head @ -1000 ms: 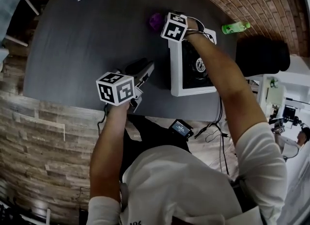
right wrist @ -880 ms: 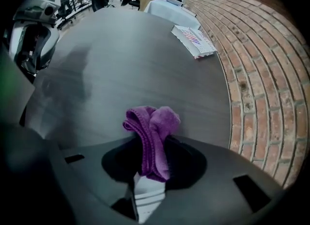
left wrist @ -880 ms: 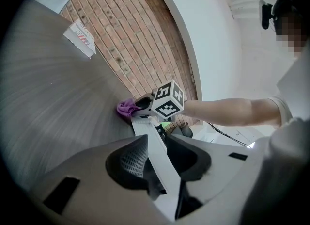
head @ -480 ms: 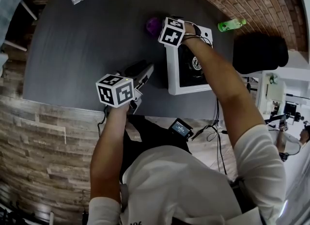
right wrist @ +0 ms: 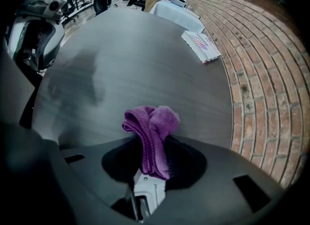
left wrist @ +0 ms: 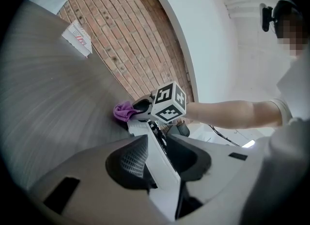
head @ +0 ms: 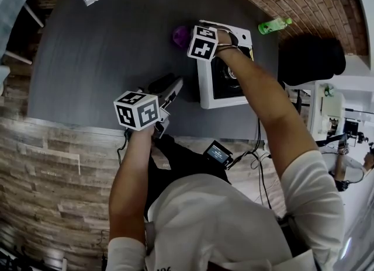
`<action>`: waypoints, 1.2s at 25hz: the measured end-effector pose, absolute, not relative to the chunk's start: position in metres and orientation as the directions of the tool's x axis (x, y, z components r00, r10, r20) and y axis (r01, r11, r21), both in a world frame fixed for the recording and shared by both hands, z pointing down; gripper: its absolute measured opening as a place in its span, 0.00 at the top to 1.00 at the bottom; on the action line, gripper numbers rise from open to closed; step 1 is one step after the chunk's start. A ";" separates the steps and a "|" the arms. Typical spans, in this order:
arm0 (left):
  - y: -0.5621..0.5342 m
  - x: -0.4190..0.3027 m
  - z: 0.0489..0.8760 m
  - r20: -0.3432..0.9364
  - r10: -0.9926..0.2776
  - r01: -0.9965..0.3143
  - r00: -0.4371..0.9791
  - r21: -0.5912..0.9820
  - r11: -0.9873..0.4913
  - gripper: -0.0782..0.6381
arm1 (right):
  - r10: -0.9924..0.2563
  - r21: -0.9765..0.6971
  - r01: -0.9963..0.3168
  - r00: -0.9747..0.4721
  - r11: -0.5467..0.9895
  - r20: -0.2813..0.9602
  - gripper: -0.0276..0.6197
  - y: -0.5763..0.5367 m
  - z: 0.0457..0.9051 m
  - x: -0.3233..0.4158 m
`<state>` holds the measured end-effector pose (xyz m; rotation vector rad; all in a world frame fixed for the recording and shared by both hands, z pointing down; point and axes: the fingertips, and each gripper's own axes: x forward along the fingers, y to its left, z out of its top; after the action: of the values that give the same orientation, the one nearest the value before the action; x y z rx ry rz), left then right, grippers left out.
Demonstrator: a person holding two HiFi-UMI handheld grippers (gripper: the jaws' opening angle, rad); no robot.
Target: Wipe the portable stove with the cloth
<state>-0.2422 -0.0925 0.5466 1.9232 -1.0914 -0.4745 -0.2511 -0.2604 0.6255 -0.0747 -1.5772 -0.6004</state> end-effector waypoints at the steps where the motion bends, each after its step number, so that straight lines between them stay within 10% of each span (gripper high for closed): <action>1: -0.091 -0.241 0.547 0.080 -0.833 -0.510 0.547 0.821 -0.256 0.73 | -0.306 0.327 0.399 -0.116 0.857 0.945 0.77 -0.258 0.625 -0.250; 30: -0.055 -0.215 0.540 0.097 -0.805 -0.516 0.586 0.810 -0.278 0.73 | -0.293 0.308 0.416 -0.101 0.856 0.951 0.77 -0.196 0.619 -0.216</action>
<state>-0.2154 -0.0554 0.5397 1.9525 -1.0560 -0.4221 -0.2159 -0.1956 0.6191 -0.1002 -1.5623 -0.5971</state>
